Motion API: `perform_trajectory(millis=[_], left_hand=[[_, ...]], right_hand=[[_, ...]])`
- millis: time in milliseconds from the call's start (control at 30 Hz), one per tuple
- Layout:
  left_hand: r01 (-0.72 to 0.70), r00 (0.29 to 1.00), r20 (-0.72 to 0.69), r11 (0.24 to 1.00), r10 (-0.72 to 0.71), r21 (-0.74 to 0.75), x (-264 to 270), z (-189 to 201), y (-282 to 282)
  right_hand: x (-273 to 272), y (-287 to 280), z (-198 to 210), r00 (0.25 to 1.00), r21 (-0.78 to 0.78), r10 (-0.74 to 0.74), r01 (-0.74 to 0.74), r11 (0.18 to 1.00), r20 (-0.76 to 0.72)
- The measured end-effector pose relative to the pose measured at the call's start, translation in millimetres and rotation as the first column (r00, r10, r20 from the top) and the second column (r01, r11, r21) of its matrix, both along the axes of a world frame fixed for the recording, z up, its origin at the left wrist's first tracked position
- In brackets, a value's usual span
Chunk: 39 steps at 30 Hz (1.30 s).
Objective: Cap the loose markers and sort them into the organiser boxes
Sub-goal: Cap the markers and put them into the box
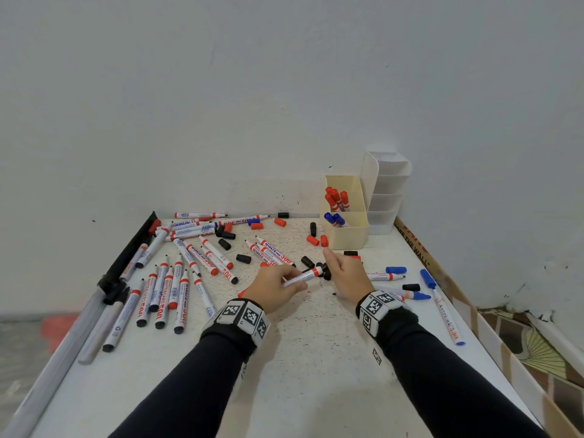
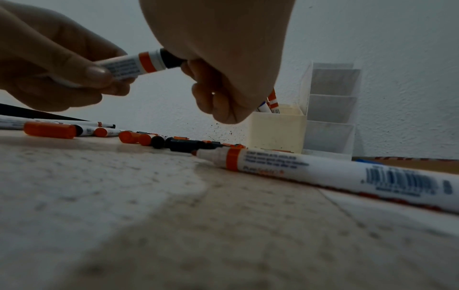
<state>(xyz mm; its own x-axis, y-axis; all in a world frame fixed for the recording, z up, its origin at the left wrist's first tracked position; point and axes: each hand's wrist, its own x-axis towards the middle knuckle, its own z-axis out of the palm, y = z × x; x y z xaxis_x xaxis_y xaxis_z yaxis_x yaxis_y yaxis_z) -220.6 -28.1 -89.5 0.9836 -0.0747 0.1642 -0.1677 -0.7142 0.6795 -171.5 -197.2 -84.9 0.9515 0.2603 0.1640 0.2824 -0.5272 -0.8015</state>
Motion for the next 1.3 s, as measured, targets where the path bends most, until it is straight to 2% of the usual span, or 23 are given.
perform_trajectory(millis=[100,200,300,433,500,700,933,1033,1133,1233,1300], left_hand=[[0.03,0.999,-0.035,0.996,-0.027,0.078,0.7,-3.0,1.2],[0.064,0.995,-0.075,0.998,-0.062,0.027,-0.1,-2.1,0.9],[0.087,0.981,-0.168,0.992,-0.102,-0.093,-1.4,0.1,-2.5],[0.041,0.912,-0.364,0.924,-0.19,-0.379,-3.8,1.2,-3.3],[0.01,0.891,-0.407,0.907,-0.199,-0.421,-3.6,0.5,-3.3],[-0.015,0.891,-0.416,0.902,-0.183,-0.431,-1.1,1.0,-5.8],[-0.01,0.881,-0.427,0.892,-0.206,-0.451,1.2,11.5,-15.4],[-0.01,0.923,-0.362,0.929,-0.134,-0.369,9.1,19.6,-35.7],[-0.047,0.968,-0.249,0.962,-0.022,-0.27,16.7,17.7,-63.9],[-0.054,0.962,-0.272,0.986,0.009,-0.159,23.1,6.7,-88.0],[0.008,0.953,-0.304,1.0,-0.007,0.003,26.2,-0.5,-101.2]], right_hand=[[-2.3,2.6,0.5,1.0,-0.026,0.014,-0.013,1.0,0.009],[-0.9,4.9,-1.2,0.999,-0.051,0.038,-0.038,0.998,0.007],[0.4,1.0,-2.4,0.996,-0.087,0.089,-0.087,0.992,0.018],[0.2,-1.5,-2.3,0.982,-0.117,0.161,-0.149,0.982,0.096],[0.4,-1.4,-2.8,0.977,-0.135,0.188,-0.173,0.976,0.103],[1.4,-7.5,-0.6,0.971,-0.178,0.232,-0.219,0.959,0.057],[4.2,-24.9,22.5,0.981,-0.095,0.184,-0.178,0.98,0.062],[7.6,-45.0,41.1,0.988,-0.018,0.087,-0.085,0.996,0.126],[15.4,-74.5,56.0,0.979,0.08,-0.09,0.077,0.994,0.183],[25.0,-100.4,64.6,0.939,0.205,-0.241,0.193,0.959,0.244],[30.9,-110.8,66.9,0.917,0.246,-0.29,0.225,0.943,0.274]])
